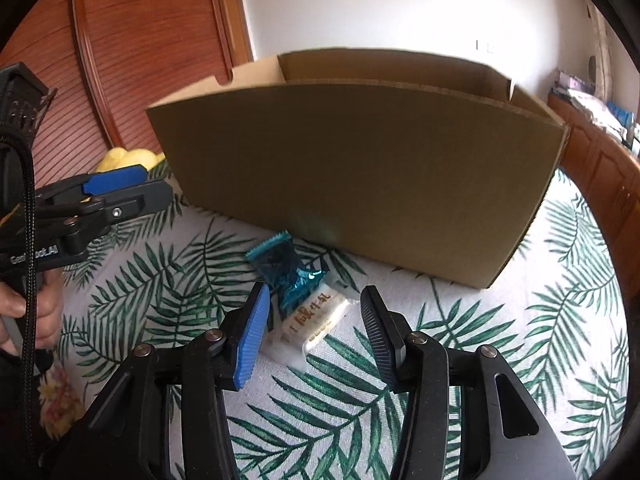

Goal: Organize snacks
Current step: 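Move the left tool to the teal wrapper while the right tool approaches the white bar, then close the left tool on the teal wrapper while the right tool grasps the white bar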

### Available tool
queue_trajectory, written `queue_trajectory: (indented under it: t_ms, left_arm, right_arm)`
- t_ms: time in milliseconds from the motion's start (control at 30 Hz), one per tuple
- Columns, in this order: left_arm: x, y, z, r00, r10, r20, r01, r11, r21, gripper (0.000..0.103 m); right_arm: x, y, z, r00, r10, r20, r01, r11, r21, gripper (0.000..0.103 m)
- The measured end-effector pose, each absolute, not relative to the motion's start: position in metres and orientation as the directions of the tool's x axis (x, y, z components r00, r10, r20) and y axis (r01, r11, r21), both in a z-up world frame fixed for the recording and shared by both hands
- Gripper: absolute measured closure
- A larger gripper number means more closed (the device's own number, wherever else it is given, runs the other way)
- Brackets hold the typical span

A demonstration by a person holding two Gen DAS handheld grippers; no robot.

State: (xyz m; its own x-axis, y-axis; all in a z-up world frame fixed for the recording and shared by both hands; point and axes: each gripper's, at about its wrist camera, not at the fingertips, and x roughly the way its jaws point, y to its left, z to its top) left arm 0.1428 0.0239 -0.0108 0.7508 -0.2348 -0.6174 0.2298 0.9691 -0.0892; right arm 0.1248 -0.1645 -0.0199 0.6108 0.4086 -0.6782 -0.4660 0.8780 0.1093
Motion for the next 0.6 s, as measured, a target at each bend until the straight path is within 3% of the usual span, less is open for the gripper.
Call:
queue_trajectory:
  t_ms: [200,300,367,600]
  left_arm:
    - [0.143,0.022,-0.019,0.738,-0.244,-0.630,0.238,0.967,-0.095,0.030]
    - [0.144,0.020,-0.021,0.732,-0.250,-0.634,0.243,0.965,-0.100,0.030]
    - [0.145,0.019,-0.022,0.727,-0.256,-0.637,0.249,0.963,-0.103,0.030]
    - [0.149,-0.005,-0.025,0.703,-0.289,-0.650,0.302,0.949,-0.095,0.030]
  right_arm:
    - [0.133,-0.160,-0.030,0.589,0.377,-0.715,-0.456,0.886,0.091,0.056]
    - [0.134,-0.161,-0.033,0.580,0.364,-0.729,-0.455,0.887,0.081,0.064]
    - [0.133,-0.162,-0.034,0.572,0.364,-0.735,-0.464,0.882,0.076,0.079]
    - [0.123,-0.184,-0.030,0.575,0.354,-0.738,-0.461,0.885,0.065,0.082]
